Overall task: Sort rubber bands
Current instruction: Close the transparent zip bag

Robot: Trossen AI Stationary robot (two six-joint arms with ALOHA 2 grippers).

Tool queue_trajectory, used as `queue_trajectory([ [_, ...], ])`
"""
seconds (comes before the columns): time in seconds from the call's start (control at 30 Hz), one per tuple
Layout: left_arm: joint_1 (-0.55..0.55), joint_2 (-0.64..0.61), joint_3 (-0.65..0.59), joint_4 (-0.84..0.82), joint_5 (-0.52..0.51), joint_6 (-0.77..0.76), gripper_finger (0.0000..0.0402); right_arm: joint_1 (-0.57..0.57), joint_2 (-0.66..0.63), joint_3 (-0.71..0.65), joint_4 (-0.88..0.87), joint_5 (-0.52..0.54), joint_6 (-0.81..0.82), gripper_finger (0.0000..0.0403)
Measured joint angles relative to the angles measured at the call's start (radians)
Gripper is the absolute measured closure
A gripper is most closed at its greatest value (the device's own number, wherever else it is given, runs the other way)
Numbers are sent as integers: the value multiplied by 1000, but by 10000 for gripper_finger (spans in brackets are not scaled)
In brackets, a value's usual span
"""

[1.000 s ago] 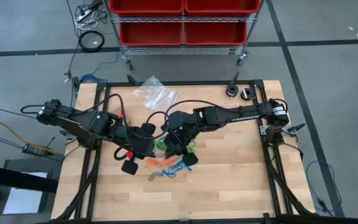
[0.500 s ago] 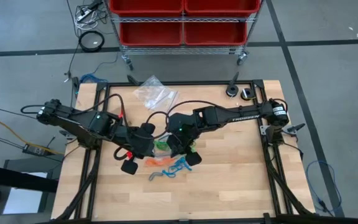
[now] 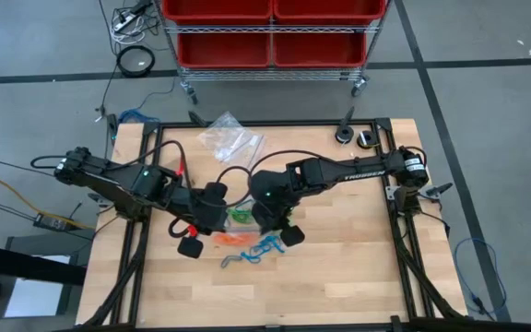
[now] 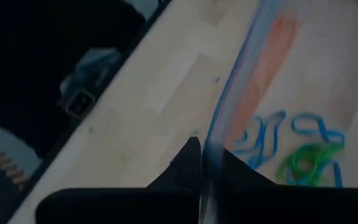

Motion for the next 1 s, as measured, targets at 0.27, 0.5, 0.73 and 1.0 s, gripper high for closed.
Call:
queue_trajectory([
  [0.27, -1, 0, 0, -11, -1, -4, 400, 1, 0, 0, -41, 4, 29, 395],
  [0.5, -1, 0, 0, -32, 0, -24, 400, 3, 0, 0, -140, 62, 7, 400],
  [0.73, -1, 0, -1, -53, -1, -27, 400, 3, 0, 0, -113, -18, 50, 396],
  [1.0, -1, 0, -1, -50, -2, -31, 400, 2, 0, 0, 21, -23, 72, 340],
])
